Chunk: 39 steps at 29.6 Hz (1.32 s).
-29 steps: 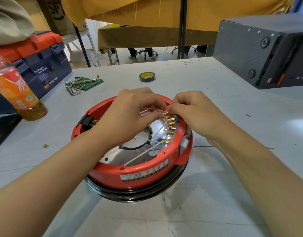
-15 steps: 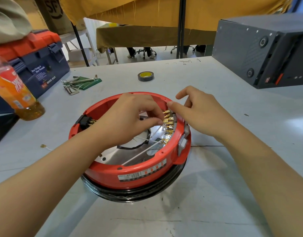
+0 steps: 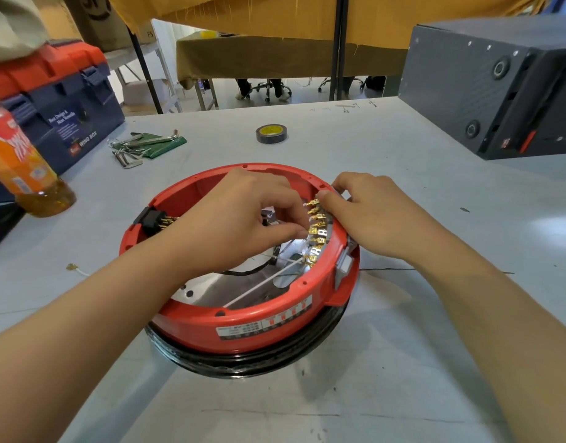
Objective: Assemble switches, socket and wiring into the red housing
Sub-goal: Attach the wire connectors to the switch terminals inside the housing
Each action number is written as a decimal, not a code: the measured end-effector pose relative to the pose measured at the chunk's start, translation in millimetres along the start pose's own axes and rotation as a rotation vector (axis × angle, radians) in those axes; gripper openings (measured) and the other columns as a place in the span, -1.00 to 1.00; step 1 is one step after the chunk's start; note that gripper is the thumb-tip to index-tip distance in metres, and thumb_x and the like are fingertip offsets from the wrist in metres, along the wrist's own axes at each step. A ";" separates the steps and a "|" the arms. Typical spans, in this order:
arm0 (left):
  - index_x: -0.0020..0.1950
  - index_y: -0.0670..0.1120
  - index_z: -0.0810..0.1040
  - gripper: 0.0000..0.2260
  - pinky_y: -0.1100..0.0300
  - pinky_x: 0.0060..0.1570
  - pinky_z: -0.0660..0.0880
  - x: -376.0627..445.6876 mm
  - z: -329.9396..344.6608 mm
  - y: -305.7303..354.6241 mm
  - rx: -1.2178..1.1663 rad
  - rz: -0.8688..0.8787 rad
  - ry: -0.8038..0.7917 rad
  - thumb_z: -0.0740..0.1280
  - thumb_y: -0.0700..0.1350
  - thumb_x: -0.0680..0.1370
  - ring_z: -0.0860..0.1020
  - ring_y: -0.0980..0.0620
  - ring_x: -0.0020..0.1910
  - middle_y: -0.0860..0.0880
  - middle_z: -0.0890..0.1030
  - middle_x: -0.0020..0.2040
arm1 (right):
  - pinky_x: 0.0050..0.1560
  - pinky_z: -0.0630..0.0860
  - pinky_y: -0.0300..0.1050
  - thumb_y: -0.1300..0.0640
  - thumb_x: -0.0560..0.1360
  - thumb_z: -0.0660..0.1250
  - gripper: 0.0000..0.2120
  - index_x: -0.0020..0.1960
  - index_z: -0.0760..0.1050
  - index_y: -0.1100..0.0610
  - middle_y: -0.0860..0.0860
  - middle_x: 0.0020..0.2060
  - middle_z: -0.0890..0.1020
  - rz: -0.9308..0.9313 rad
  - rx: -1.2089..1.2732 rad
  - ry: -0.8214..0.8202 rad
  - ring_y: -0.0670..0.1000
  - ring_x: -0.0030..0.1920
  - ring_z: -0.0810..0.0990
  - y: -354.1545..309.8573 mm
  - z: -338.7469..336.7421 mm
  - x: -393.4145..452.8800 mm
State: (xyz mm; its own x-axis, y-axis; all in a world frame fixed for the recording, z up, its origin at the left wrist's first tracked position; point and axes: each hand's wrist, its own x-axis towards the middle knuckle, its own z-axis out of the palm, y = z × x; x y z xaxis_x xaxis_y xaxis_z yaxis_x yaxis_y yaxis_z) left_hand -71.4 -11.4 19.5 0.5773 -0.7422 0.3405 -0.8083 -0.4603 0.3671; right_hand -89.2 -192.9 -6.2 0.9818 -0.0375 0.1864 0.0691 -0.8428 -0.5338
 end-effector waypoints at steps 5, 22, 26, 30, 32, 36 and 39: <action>-0.17 -0.01 0.65 -0.98 0.22 -0.10 0.47 0.6 -0.1 1.0 -0.025 -0.006 -0.021 0.44 -0.12 0.45 0.55 0.15 -0.18 0.08 0.61 -0.20 | -0.02 0.51 0.09 -0.08 0.58 0.09 -0.60 0.05 0.49 0.23 0.15 -0.13 0.60 -0.006 -0.008 0.005 0.15 -0.09 0.55 0.0 0.0 0.3; -0.17 0.00 0.63 -0.96 0.25 -0.07 0.46 1.5 -1.2 3.8 -0.053 -0.035 -0.021 0.41 -0.12 0.47 0.55 0.17 -0.15 0.10 0.61 -0.18 | -0.03 0.52 0.09 -0.07 0.58 0.09 -0.61 0.05 0.49 0.23 0.14 -0.15 0.60 0.013 0.007 0.001 0.14 -0.11 0.56 -1.2 -0.4 -0.4; -0.17 -0.02 0.65 -0.97 0.22 -0.08 0.45 1.7 -0.6 4.6 -0.055 -0.038 -0.028 0.42 -0.12 0.46 0.55 0.16 -0.15 0.10 0.62 -0.18 | -0.05 0.52 0.09 -0.06 0.58 0.09 -0.61 0.05 0.50 0.23 0.14 -0.17 0.59 0.016 0.011 -0.003 0.14 -0.13 0.56 -1.5 -0.7 -0.6; -0.17 -0.01 0.64 -0.97 0.24 -0.08 0.45 2.0 -0.7 4.5 -0.047 -0.039 -0.028 0.42 -0.12 0.46 0.55 0.16 -0.15 0.10 0.62 -0.18 | -0.03 0.52 0.09 -0.07 0.58 0.09 -0.62 0.05 0.49 0.23 0.14 -0.15 0.59 0.017 0.007 -0.002 0.14 -0.11 0.55 -1.9 -0.2 -0.6; -0.17 0.00 0.64 -0.97 0.25 -0.08 0.45 1.9 -0.9 4.2 -0.046 -0.041 -0.030 0.42 -0.12 0.46 0.55 0.16 -0.16 0.10 0.62 -0.18 | -0.03 0.52 0.09 -0.07 0.58 0.09 -0.62 0.05 0.49 0.23 0.14 -0.14 0.59 0.015 0.008 -0.001 0.14 -0.10 0.55 -1.7 -0.3 -0.6; -0.18 0.02 0.63 -0.95 0.30 -0.09 0.45 1.6 -1.4 4.3 -0.049 -0.043 -0.035 0.42 -0.12 0.46 0.54 0.17 -0.16 0.11 0.61 -0.19 | -0.04 0.52 0.09 -0.07 0.58 0.09 -0.62 0.04 0.49 0.22 0.14 -0.16 0.59 0.015 0.009 -0.002 0.13 -0.12 0.56 -1.1 -0.9 -0.3; -0.18 0.04 0.61 -0.94 0.34 -0.10 0.43 1.6 -1.6 4.4 -0.048 -0.041 -0.036 0.42 -0.12 0.46 0.54 0.18 -0.16 0.11 0.61 -0.19 | -0.03 0.52 0.08 -0.07 0.58 0.09 -0.62 0.05 0.49 0.22 0.13 -0.15 0.59 0.016 0.005 -0.003 0.12 -0.11 0.56 -1.2 -0.3 -0.2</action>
State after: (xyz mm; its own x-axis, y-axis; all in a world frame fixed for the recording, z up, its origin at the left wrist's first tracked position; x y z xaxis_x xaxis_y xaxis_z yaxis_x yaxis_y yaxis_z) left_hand -73.8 -13.8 23.0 0.6044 -0.7406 0.2936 -0.7773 -0.4672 0.4215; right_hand -89.5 -192.0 -5.4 0.9833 -0.0492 0.1753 0.0544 -0.8395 -0.5407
